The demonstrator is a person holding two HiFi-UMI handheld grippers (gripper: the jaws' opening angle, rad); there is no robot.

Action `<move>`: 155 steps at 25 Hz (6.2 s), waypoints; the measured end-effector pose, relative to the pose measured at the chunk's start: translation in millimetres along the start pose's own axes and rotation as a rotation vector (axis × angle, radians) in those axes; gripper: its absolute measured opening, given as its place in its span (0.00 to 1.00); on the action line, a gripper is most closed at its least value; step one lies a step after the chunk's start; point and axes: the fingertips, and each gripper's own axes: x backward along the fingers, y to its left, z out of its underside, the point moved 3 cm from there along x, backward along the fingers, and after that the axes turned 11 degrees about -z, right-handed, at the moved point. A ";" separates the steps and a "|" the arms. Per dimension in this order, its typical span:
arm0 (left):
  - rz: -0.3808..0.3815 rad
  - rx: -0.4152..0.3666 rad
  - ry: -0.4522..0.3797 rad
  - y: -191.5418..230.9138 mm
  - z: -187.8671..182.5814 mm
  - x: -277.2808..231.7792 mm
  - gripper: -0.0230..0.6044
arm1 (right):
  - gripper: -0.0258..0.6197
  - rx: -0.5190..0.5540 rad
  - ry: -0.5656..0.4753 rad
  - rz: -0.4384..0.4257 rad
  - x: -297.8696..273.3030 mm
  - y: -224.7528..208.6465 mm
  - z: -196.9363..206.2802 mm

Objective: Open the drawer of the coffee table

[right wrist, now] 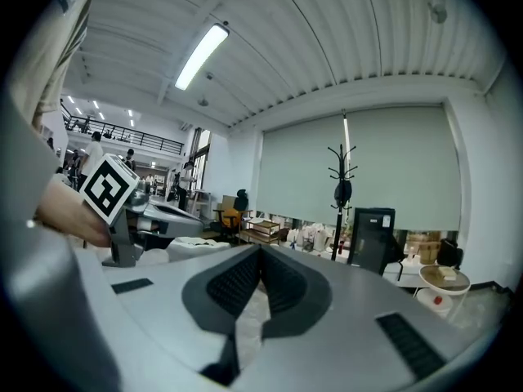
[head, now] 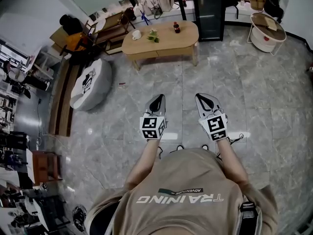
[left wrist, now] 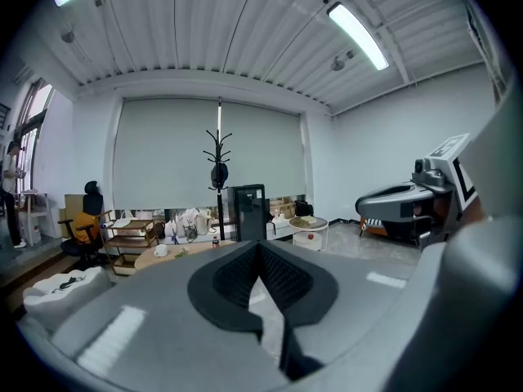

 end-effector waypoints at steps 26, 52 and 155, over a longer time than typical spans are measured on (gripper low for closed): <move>0.040 0.028 0.060 52.3 13.4 -139.4 0.05 | 0.05 -0.081 0.056 -0.034 -126.5 -91.6 11.1; -0.076 0.189 0.079 227.4 53.5 -217.6 0.05 | 0.05 -0.057 0.212 -0.049 -271.8 -109.1 -5.7; -0.069 0.085 0.037 257.6 258.6 -688.5 0.05 | 0.05 -0.196 0.076 -0.022 -615.0 -411.6 369.0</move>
